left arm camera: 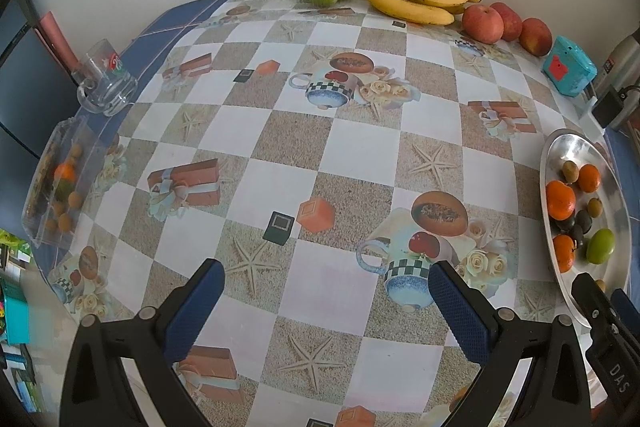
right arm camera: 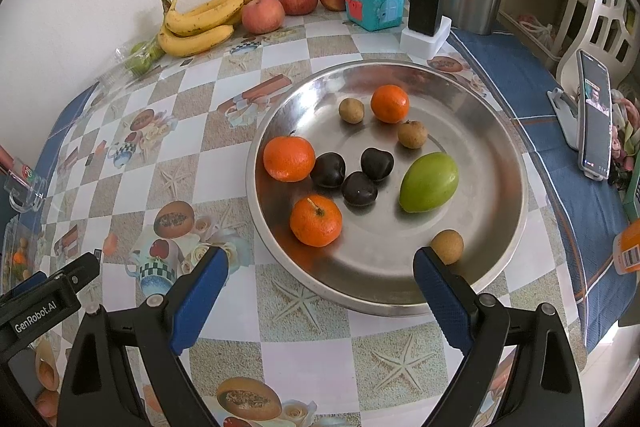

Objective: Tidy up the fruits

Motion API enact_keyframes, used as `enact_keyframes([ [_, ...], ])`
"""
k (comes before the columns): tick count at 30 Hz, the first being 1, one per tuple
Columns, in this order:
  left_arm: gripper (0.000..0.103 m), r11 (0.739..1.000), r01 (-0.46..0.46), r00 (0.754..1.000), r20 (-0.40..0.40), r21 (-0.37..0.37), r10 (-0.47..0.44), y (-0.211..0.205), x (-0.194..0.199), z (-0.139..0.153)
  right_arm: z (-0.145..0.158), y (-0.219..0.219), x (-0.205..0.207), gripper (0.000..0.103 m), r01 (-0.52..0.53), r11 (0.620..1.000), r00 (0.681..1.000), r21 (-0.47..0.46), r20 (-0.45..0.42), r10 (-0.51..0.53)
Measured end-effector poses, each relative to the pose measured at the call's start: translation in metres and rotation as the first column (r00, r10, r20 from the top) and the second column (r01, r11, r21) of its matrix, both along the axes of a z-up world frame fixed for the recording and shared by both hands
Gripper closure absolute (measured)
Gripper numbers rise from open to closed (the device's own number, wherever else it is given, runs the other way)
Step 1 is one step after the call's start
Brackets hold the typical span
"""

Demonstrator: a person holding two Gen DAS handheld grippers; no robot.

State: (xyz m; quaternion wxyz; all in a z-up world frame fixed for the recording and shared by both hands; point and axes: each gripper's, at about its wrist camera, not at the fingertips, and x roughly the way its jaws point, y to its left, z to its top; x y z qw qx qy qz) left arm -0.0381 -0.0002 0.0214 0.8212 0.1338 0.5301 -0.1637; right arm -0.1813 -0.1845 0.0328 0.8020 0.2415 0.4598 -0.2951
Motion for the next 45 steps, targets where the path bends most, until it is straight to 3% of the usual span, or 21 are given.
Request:
enact_keyframes([
  [45, 0.0, 1.0, 0.004, 1.0, 0.008, -0.019, -0.004, 0.0025, -0.0004, 0.0017, -0.0027, -0.0007, 0.0005, 0.009, 0.003, 1.0, 1.0, 0.008, -0.005, -0.003],
])
